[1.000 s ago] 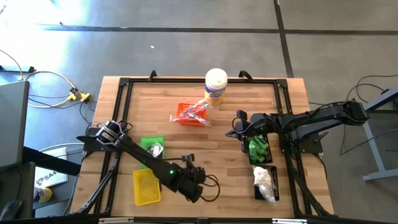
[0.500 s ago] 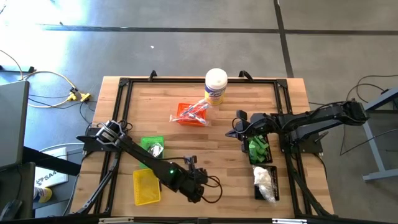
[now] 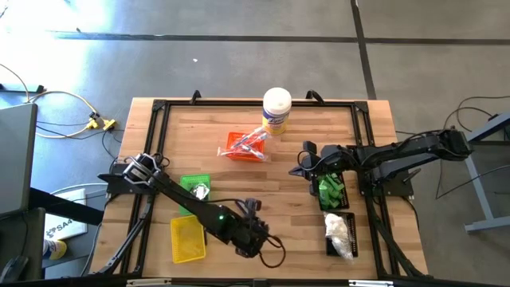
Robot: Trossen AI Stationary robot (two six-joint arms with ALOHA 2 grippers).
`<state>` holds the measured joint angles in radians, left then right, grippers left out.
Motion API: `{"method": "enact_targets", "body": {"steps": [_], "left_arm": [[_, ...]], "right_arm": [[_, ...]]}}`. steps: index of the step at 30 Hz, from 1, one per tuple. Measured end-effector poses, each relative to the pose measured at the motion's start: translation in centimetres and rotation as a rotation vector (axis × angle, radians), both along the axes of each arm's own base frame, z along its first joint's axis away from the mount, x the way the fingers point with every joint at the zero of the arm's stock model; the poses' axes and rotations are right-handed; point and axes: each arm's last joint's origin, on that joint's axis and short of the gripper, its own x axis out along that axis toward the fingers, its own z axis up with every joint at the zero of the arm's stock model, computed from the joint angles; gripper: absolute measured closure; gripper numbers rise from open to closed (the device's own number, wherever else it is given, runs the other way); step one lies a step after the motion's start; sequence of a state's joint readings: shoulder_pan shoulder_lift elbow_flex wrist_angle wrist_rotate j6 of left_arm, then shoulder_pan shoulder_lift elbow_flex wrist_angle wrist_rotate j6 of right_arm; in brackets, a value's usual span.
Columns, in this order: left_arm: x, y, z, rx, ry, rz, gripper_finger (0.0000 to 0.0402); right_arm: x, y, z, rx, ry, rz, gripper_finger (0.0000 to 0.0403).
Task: Pick & Place Travel size toiletries
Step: Put the blue razor into the yellow bin
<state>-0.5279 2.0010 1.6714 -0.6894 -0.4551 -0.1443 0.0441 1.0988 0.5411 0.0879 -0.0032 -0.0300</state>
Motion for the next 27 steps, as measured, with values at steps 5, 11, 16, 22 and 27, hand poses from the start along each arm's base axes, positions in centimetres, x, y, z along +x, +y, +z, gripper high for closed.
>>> {"method": "enact_targets", "body": {"steps": [5,11,16,22,27], "left_arm": [[0.3,1.1,-1.2,-0.066,0.024,0.076,0.0402],[0.3,0.8,-2.8,-0.084,-0.009,0.018,0.0402],[0.1,0.8,-3.6,-0.116,0.014,-0.006,0.0402],[-0.5,1.0,-1.8,-0.102,-0.015,-0.055,0.0402],[-1.4,1.5,-3.1,-0.131,-0.043,-0.073,0.0402]], "right_arm": [[0.0,0.0,0.0,0.005,0.001,-0.003,0.04],[0.0,0.0,0.0,0.011,0.002,-0.003,0.04],[0.0,0.1,0.0,0.023,0.003,0.022,0.04],[0.0,0.1,0.0,0.022,0.004,0.023,0.04],[0.0,0.1,0.0,0.021,0.006,0.023,0.04]]}}
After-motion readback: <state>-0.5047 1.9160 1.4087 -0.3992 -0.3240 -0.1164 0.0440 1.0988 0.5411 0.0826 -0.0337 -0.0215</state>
